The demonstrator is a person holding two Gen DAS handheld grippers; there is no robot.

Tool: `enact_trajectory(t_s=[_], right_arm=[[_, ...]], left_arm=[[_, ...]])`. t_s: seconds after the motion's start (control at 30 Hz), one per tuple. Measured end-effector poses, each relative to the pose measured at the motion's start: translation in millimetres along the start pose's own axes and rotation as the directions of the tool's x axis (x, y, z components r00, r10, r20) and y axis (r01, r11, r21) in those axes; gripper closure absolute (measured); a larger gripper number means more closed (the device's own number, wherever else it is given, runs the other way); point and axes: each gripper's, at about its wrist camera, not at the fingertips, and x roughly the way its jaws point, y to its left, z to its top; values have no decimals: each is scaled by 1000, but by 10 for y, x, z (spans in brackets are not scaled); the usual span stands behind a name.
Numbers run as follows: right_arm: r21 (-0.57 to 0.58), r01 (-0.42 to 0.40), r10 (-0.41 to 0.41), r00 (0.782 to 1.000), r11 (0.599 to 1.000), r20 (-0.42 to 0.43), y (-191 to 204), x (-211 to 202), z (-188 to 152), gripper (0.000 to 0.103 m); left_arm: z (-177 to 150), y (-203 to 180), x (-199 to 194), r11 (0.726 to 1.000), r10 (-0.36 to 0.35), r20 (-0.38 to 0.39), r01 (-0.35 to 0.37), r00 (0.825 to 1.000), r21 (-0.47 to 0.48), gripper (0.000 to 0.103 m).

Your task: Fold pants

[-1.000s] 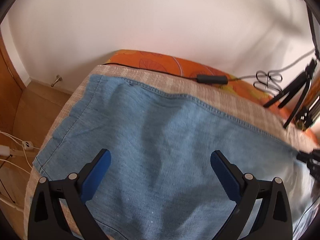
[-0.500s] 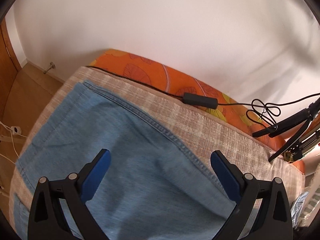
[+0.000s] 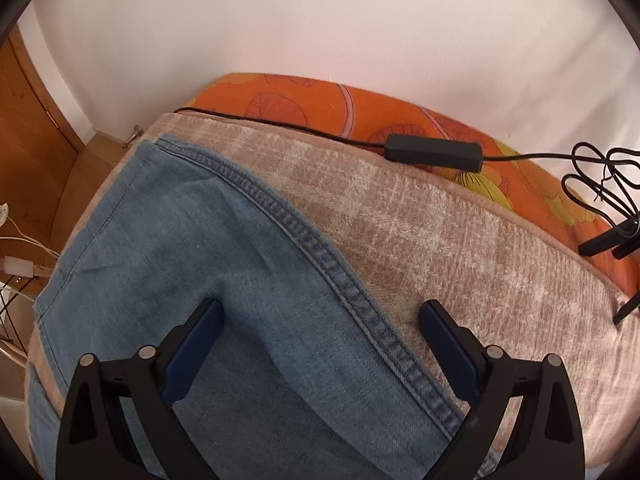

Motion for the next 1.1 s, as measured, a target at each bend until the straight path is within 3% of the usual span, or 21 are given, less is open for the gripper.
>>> enact_trajectory(t_s=[0.1,0.17,0.2,0.23,0.27,0.3,0.47,0.8,1.1], right_arm=[[14,9,-9,1000,1000,5,-31,5,16,94],[22,16,-16,1000,1000,11,-51,1,29,94],[23,21,-21,1000,1000,14,-54,-4,37,94],[23,26,-27,1000,999,17,-57,-9,47,94],[22,34,-34,999,999,19,-57,-15,57,94],[21,39,-40,999,999,22,-61,-19,62,94],[19,74,-75,997,997,36,-56,-109,109,95],[-2,76,-76,995,997,61,162,-677,223,96],[-73,23,-20,999,997,42,807,-1314,152,96]], left_arm=[[-16,110,-55,999,-1,41,3,999,-55,27],[-9,183,-101,997,11,55,-7,998,-78,55],[-4,225,-122,996,11,59,-5,998,-88,63],[-3,279,-145,995,-1,70,7,998,-95,79],[-2,338,-163,995,-12,73,19,997,-97,89],[-4,418,-179,994,-30,79,38,996,-104,93],[-56,762,-380,982,-144,143,159,979,-106,97],[-281,1036,-1125,969,-214,245,238,946,-70,97],[-1084,1561,-1869,946,-269,322,312,908,-89,97]])
